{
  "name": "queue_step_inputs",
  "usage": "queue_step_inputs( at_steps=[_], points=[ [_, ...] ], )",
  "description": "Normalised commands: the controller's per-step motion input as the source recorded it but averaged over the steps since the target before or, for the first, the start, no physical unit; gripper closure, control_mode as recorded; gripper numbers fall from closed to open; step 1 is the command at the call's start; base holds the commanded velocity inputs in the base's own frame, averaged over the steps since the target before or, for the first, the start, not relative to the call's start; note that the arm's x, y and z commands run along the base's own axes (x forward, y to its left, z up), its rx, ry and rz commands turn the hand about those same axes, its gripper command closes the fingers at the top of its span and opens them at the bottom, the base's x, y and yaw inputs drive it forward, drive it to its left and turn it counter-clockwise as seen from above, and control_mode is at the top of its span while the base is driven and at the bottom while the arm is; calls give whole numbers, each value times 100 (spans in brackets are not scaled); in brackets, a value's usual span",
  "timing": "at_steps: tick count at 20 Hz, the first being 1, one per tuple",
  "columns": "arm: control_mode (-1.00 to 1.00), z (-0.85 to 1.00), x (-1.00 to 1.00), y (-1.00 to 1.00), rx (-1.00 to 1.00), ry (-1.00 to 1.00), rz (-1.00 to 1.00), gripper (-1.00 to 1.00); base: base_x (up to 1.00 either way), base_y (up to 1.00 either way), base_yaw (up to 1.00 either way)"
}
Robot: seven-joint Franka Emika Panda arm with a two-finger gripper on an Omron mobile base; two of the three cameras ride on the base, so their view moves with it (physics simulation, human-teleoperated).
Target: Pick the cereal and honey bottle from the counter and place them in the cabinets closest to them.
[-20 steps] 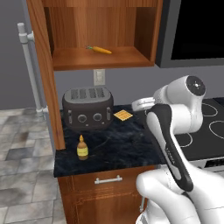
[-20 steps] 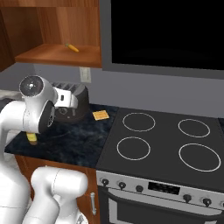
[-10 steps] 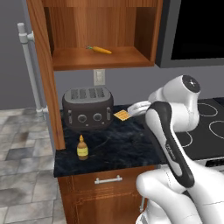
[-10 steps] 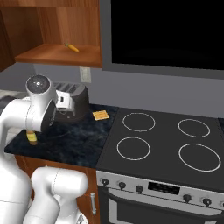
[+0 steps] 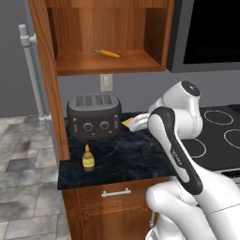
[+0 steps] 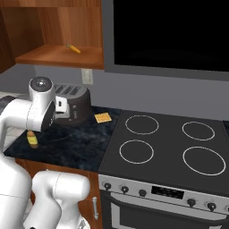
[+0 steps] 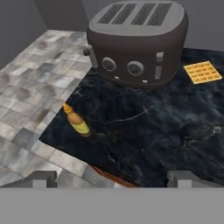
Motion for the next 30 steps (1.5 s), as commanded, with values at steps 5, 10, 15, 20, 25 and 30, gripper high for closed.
queue_step_inputs(
  at_steps=[5, 10, 15, 20, 25, 30],
  points=[
    [-100, -27, 14, 31, 1, 10, 7, -100, 0, 0, 0],
    [-100, -28, 19, 29, 2, 7, 7, -100, 0, 0, 0],
    [-100, -27, 21, 25, 4, 5, 7, -100, 0, 0, 0],
    [-100, -22, 15, 24, 4, 1, 7, -100, 0, 0, 0],
    [-100, -24, 13, 25, 3, 1, 7, -100, 0, 0, 0],
    [-100, -22, 15, 26, 3, 2, 7, -100, 0, 0, 0]
  ],
)
